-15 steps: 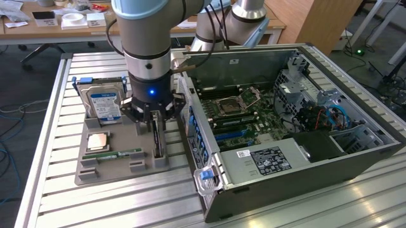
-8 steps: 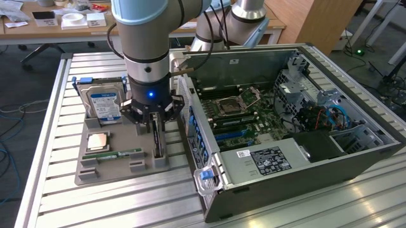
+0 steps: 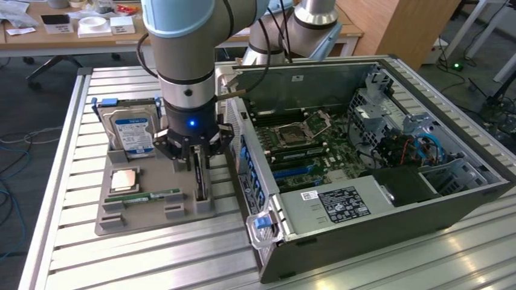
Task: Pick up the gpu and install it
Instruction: 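Pick up the gpu and move the gpu toward the slot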
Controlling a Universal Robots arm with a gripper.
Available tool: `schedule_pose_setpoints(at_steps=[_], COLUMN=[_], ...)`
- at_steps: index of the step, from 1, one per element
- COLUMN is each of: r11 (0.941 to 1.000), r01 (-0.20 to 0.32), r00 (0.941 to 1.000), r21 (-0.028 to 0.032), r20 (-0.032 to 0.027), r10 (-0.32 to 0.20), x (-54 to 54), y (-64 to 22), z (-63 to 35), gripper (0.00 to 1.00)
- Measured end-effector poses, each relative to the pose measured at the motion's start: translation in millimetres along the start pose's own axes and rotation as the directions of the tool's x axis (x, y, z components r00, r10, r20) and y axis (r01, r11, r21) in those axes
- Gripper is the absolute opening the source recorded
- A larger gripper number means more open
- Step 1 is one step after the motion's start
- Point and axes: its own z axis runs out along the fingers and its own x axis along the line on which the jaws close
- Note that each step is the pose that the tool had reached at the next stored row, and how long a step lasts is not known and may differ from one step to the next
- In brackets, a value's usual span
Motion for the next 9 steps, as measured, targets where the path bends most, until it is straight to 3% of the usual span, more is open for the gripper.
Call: schedule_pose_setpoints(at_steps=[9], r11=[1.0000], r01=[0.000], r00=[1.0000], r21=[0.0002], r20=[-0.0002], r10=[0.000], x=[-0.7], y=[0.2], z=[6.9], gripper=[0.42])
